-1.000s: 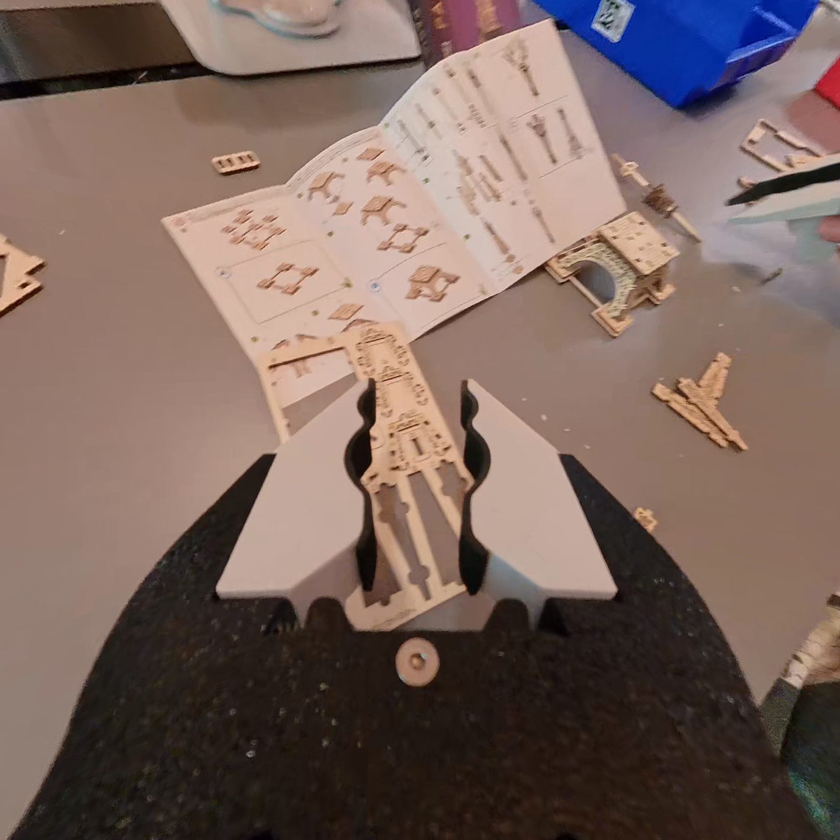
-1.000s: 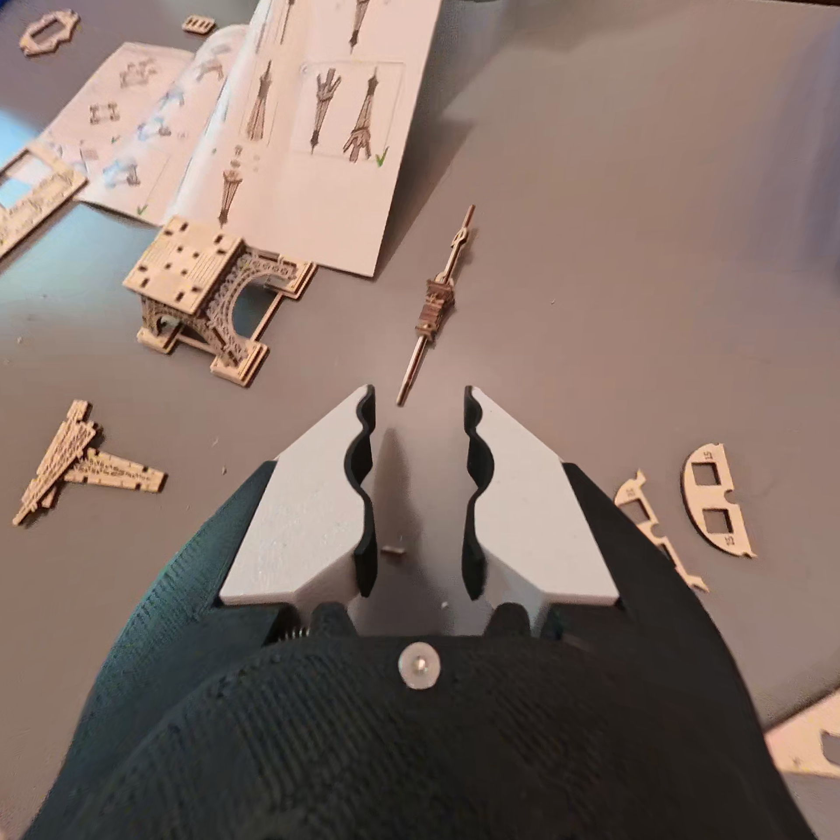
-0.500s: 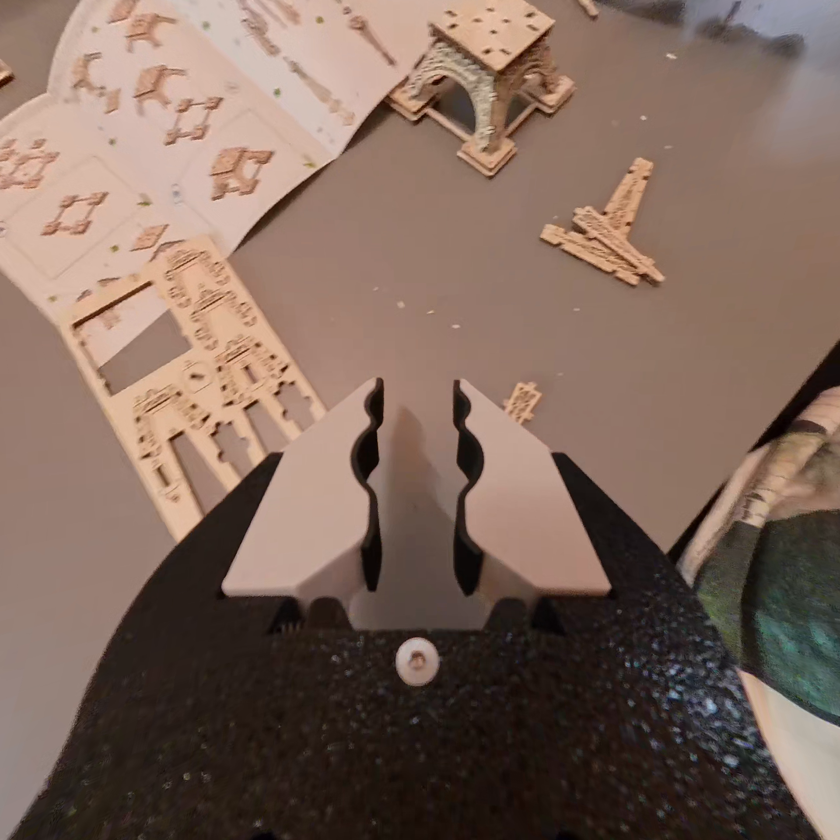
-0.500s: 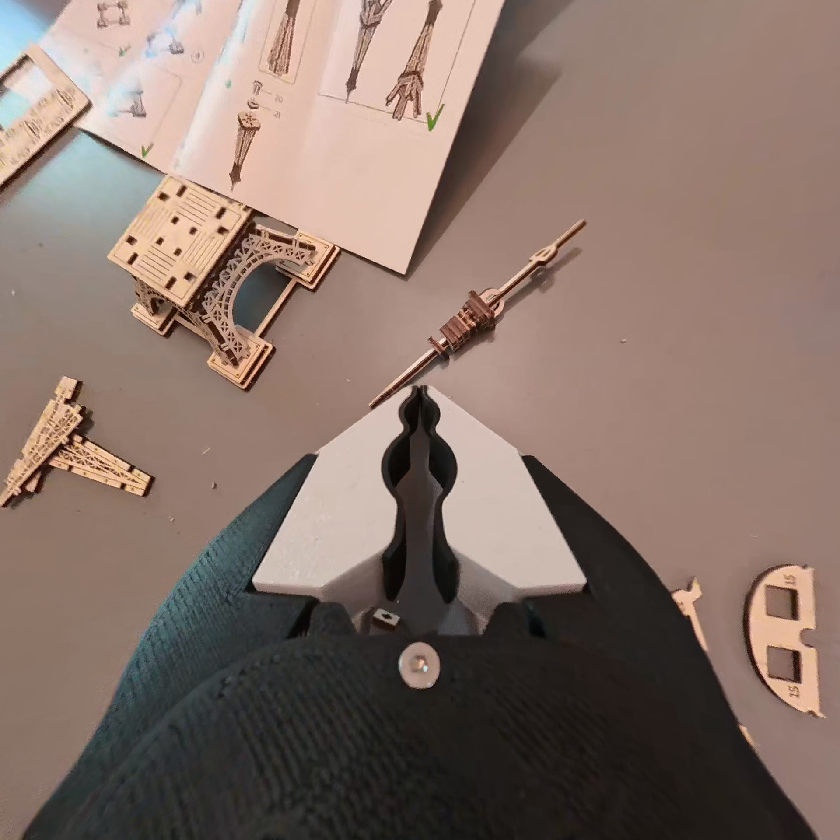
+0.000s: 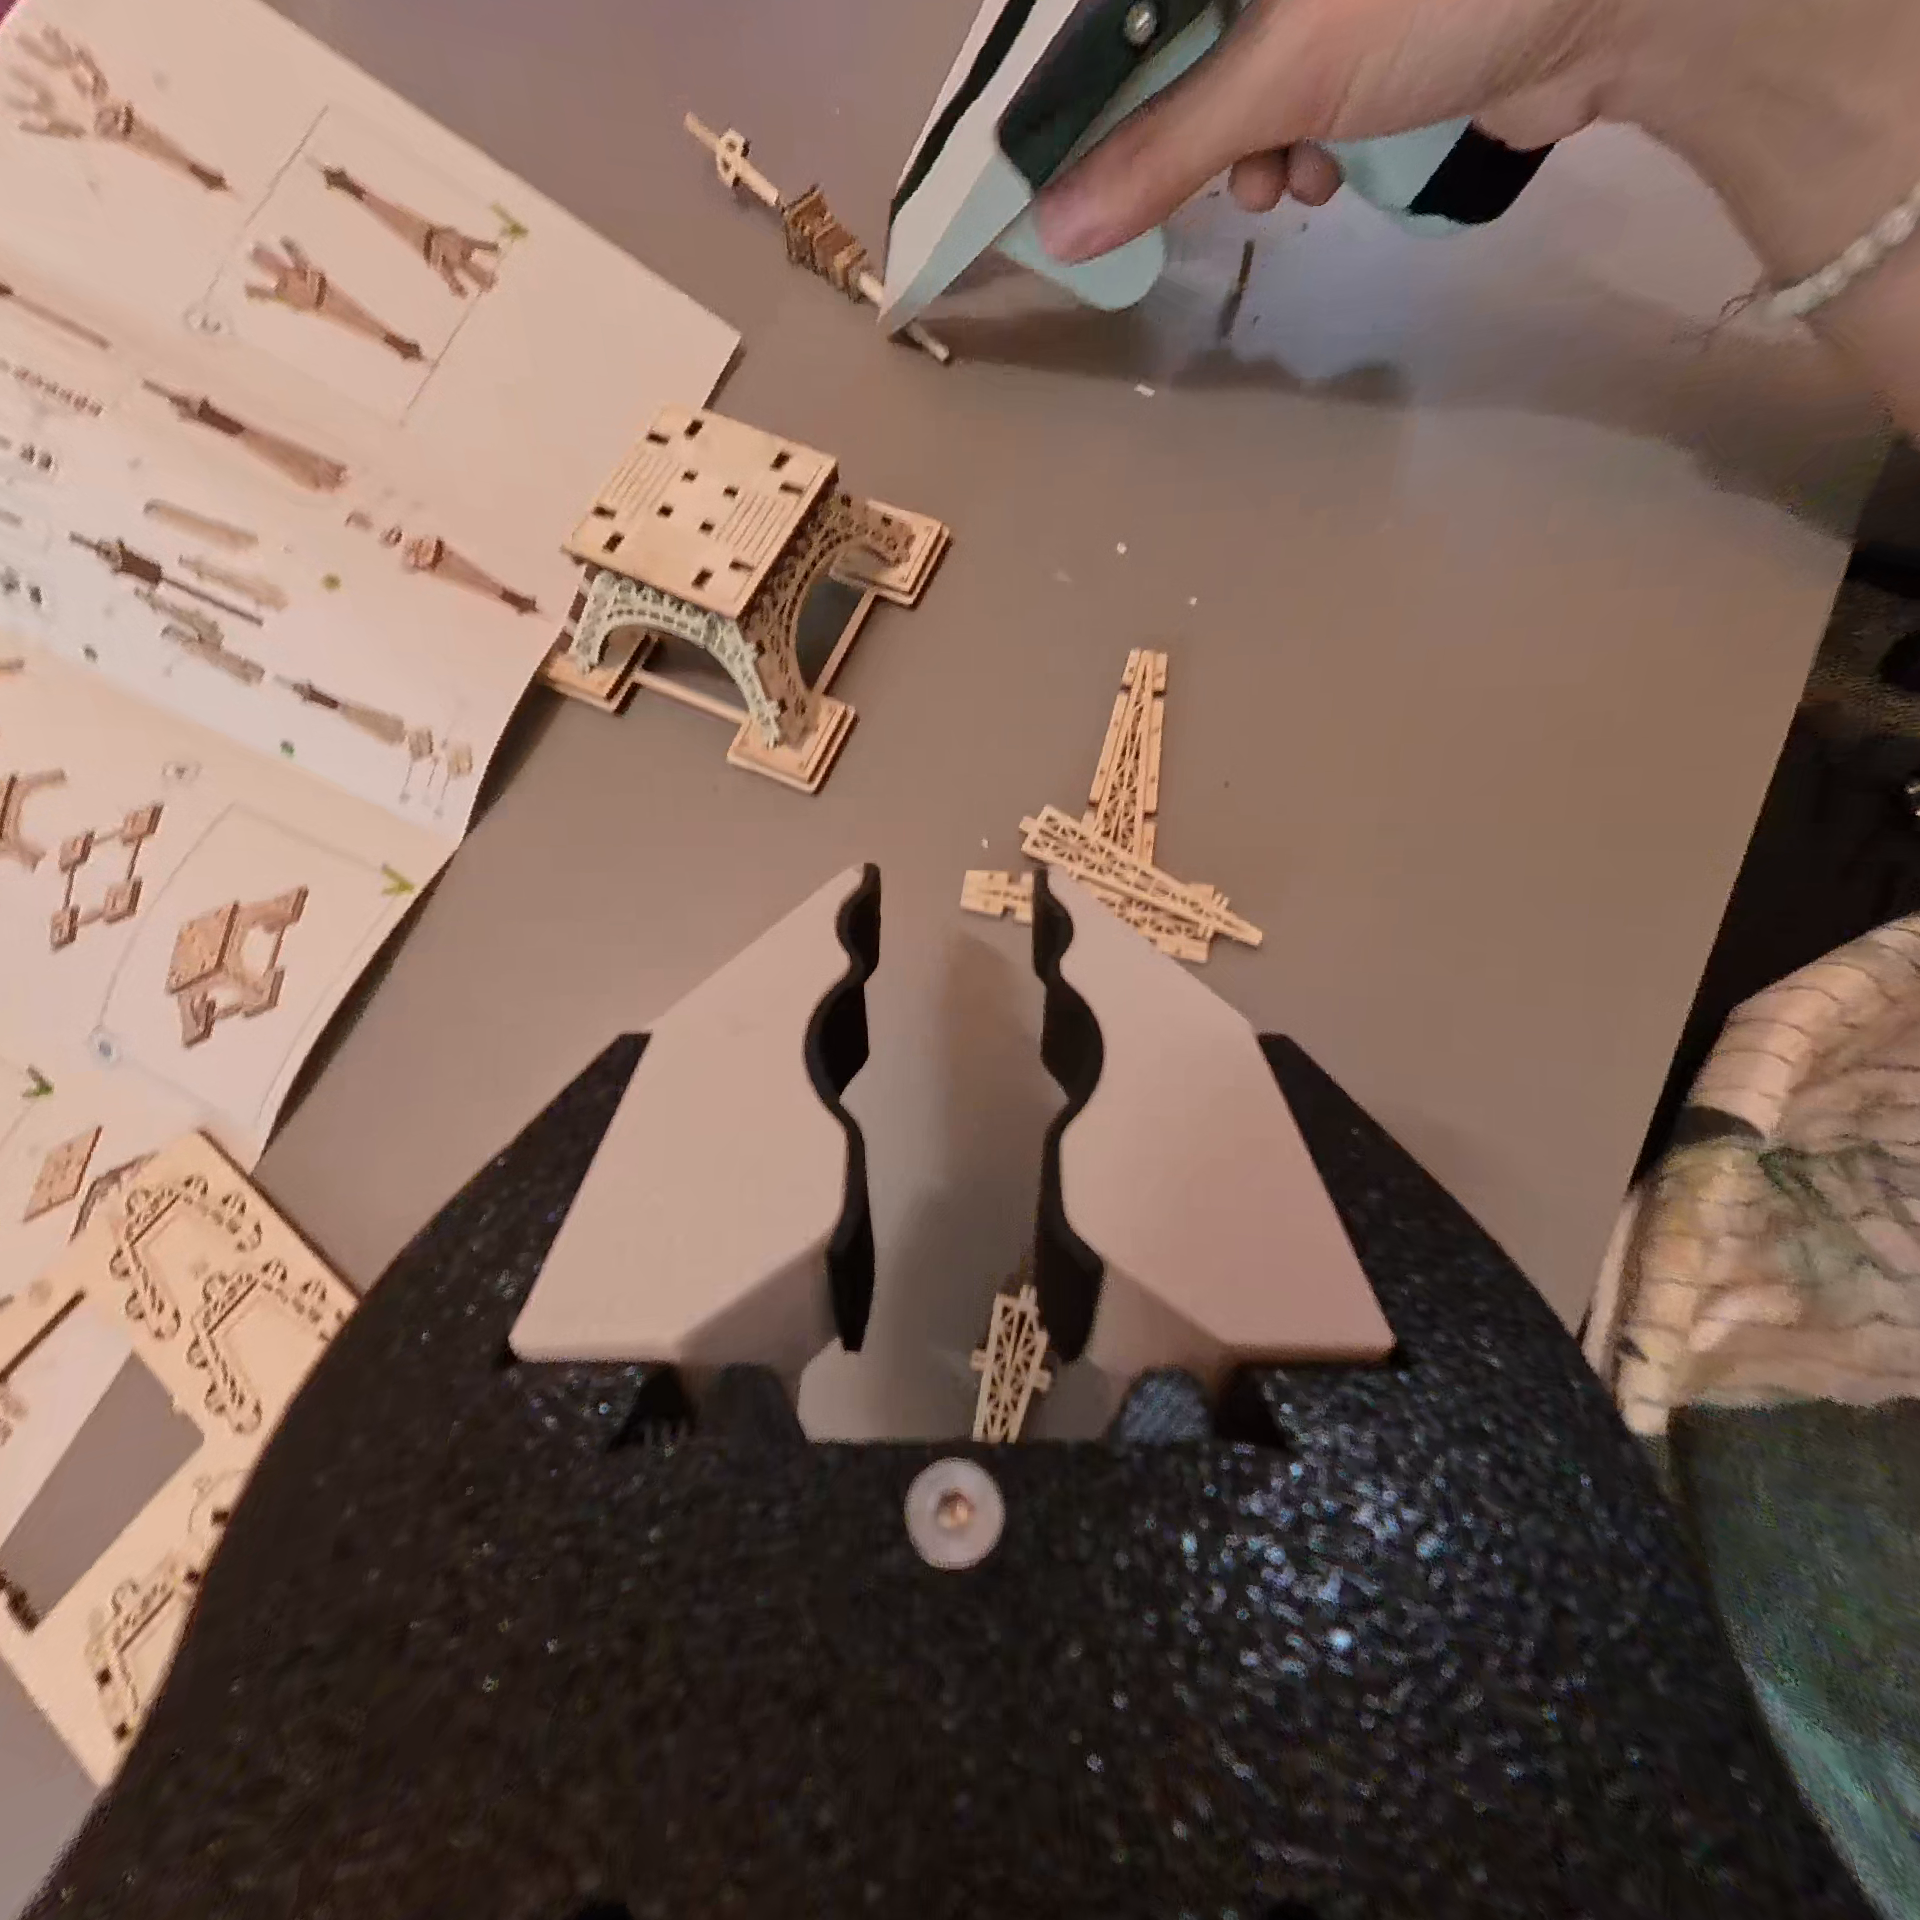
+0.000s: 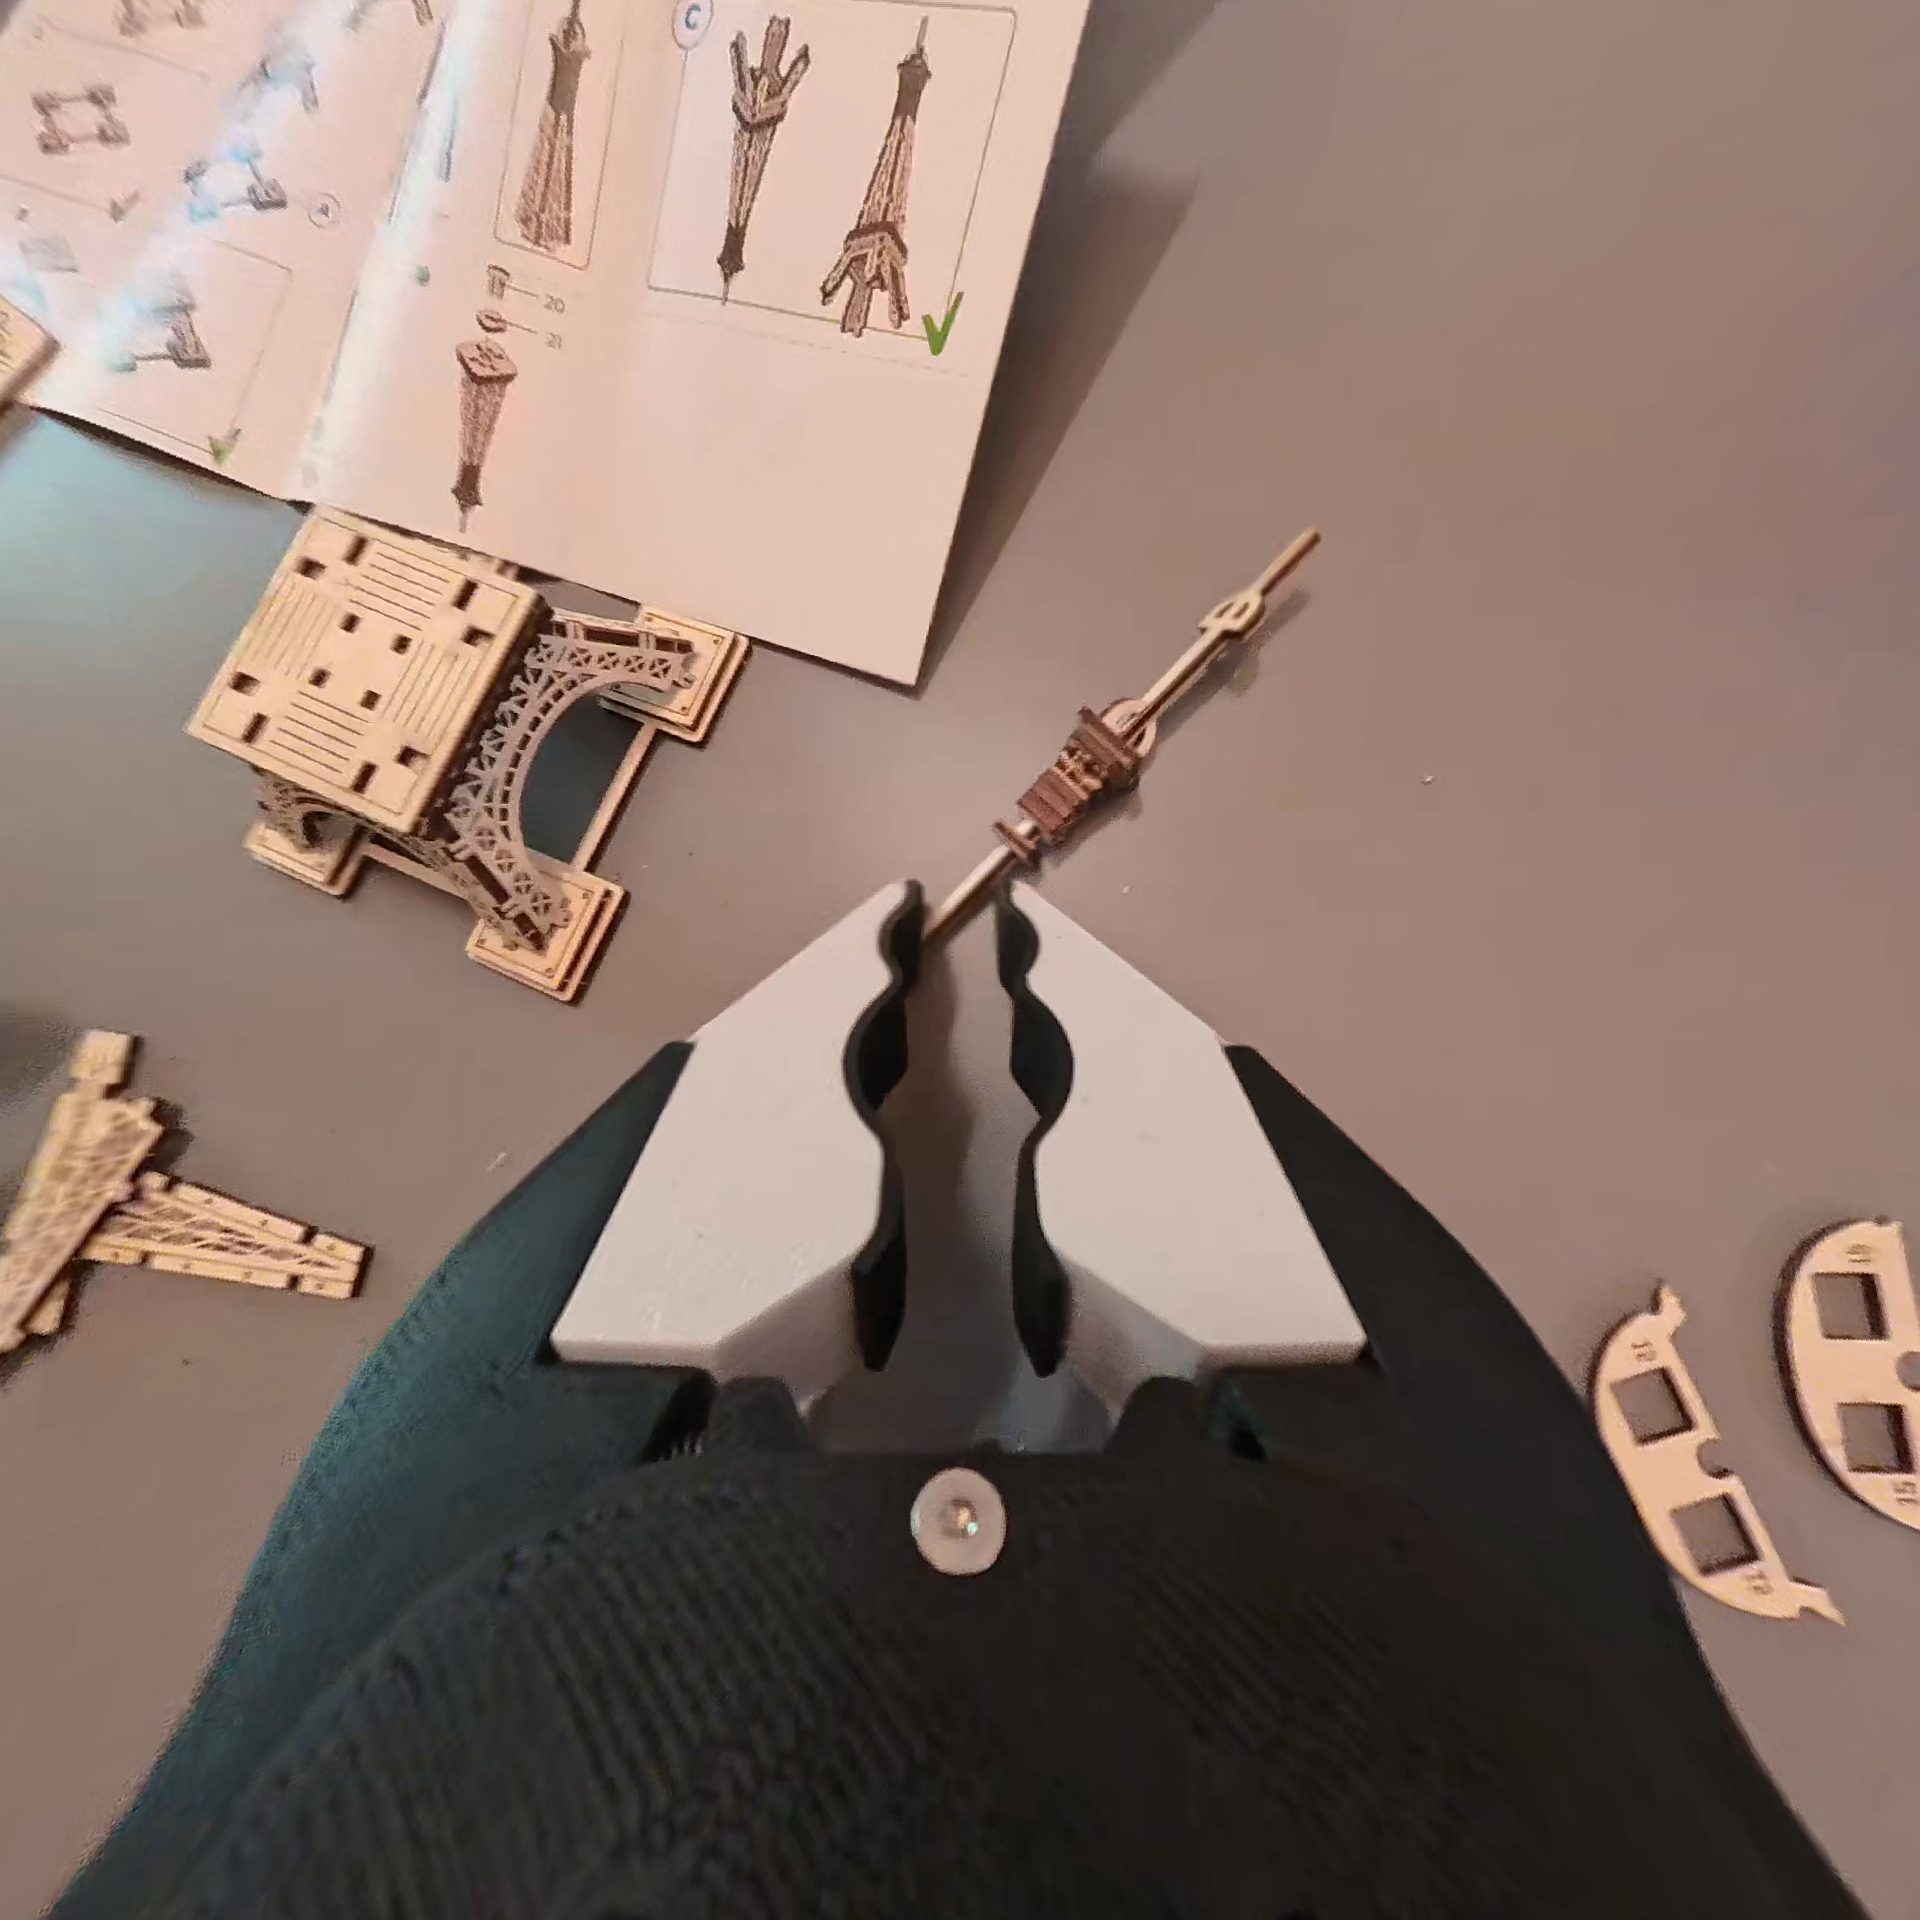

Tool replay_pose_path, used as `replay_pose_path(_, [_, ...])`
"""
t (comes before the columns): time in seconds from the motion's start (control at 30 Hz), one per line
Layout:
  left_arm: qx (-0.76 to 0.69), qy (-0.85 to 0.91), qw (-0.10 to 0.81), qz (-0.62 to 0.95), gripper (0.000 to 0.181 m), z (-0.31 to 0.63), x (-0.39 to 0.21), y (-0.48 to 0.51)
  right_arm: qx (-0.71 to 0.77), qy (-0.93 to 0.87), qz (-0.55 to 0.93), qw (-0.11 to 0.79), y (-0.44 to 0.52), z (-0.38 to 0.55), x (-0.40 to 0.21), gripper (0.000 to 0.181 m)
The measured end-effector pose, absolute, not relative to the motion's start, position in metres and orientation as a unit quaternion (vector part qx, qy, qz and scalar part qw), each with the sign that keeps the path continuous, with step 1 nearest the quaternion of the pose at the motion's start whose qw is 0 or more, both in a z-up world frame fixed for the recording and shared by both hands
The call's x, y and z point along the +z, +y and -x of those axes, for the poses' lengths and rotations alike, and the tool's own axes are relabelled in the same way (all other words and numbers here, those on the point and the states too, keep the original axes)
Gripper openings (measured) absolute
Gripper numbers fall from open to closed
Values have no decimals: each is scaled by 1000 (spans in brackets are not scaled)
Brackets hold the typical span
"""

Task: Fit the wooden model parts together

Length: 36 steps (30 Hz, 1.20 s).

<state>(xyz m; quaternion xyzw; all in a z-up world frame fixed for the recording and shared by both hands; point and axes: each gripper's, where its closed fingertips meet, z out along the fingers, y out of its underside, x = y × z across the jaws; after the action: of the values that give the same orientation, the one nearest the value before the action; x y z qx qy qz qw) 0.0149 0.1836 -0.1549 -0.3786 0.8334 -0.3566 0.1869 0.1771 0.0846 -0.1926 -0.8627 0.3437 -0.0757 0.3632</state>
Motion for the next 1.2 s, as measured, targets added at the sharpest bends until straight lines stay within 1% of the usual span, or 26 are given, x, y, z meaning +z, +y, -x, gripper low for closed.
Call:
replay_pose_path(0.03, [-361,833,186,375,26,-16,-154,180,-85,336,867,358,84,-179,-193,7])
replay_pose_path(0.2, [-380,834,163,364,26,-13,-157,170,-95,328,869,358,77,-182,-192,4])
replay_pose_path(0.3, [-382,836,162,358,26,-13,-159,171,-71,333,854,392,72,-177,-180,0])
replay_pose_path(0.43, [-403,833,173,336,25,-20,-155,161,1,354,810,467,71,-166,-151,0])
replay_pose_path(0.5, [-419,829,211,305,27,-29,-145,152,45,360,790,495,68,-155,-137,0])
replay_pose_path(0.63, [-417,809,366,196,38,-47,-109,140,193,346,700,594,70,-122,-89,0])
replay_pose_path(0.7, [-416,788,421,168,38,-55,-92,136,260,328,654,630,72,-105,-68,0])
replay_pose_path(0.73, [-434,785,409,170,37,-56,-89,129,279,324,636,643,73,-99,-61,0])
replay_pose_path(0.8, [-502,779,319,200,36,-50,-87,107,302,318,604,665,76,-90,-51,0])
replay_pose_path(0.87, [-576,734,266,243,27,-51,-72,96,327,313,573,684,81,-82,-43,0])
replay_pose_path(0.9, [-610,708,246,256,25,-51,-64,93,340,306,561,690,85,-76,-39,0])
replay_pose_path(1.0, [-675,649,150,317,27,-52,-55,91,347,286,562,694,96,-60,-35,0])
replay_pose_path(1.1, [-738,579,40,345,23,-44,-46,91,344,274,578,687,103,-51,-36,0])
replay_pose_path(1.13, [-757,552,11,351,19,-42,-42,93,346,266,581,687,104,-48,-35,0])
replay_pose_path(1.2, [-775,517,-13,363,4,-40,-40,99,346,265,582,686,106,-45,-36,0])
